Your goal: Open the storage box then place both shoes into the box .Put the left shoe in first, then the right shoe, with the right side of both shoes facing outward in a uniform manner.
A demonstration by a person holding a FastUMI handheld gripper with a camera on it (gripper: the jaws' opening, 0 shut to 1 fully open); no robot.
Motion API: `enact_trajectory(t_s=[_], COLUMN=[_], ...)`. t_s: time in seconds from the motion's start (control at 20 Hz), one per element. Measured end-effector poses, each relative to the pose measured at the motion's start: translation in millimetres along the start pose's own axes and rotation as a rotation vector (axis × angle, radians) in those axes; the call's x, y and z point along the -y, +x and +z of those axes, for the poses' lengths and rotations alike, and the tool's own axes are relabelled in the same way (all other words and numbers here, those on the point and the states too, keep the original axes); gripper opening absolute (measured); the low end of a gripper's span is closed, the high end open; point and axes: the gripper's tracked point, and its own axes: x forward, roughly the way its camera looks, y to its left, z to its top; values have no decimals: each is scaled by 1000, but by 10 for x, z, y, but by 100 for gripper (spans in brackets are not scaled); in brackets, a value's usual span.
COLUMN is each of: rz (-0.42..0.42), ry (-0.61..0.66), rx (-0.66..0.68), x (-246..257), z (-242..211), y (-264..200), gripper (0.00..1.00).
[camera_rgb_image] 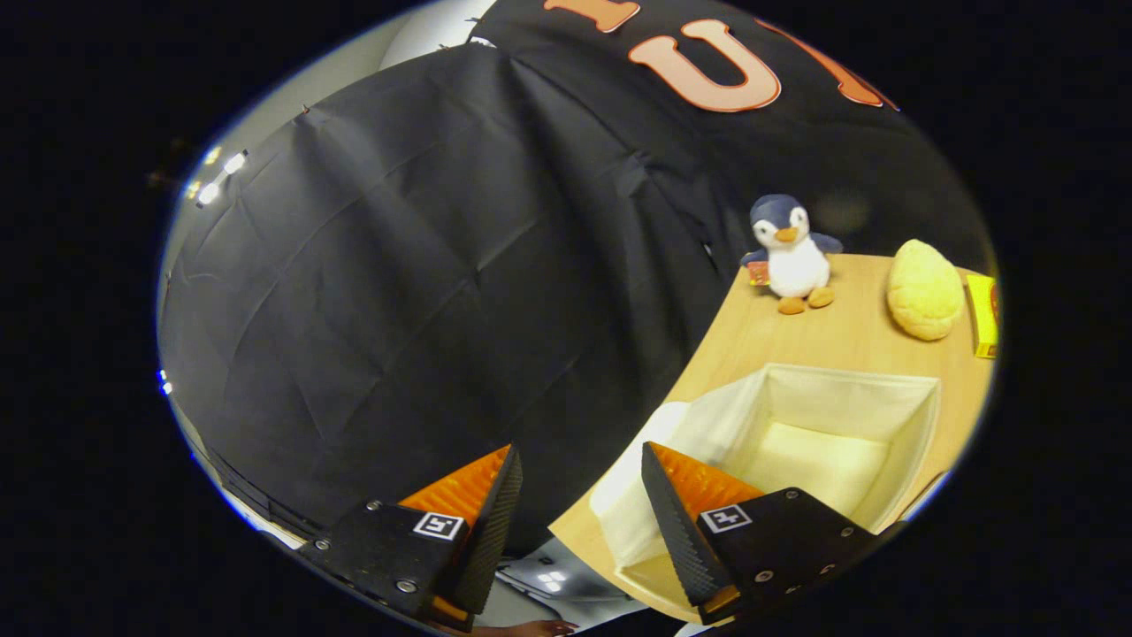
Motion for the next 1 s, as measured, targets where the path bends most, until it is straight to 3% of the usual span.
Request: enact_trajectory(t_s=[0.35,0.6,0.75,1.0], rz=[-270,-471,-558,-678], ry=[-3,88,142,103], rx=[72,12,-19,-109], x=[1314,2281,2692,3150], z=[-314,-1016,-1340,-1855], y=[-866,-1344,-1602,-1968], gripper=[85,86,82,73])
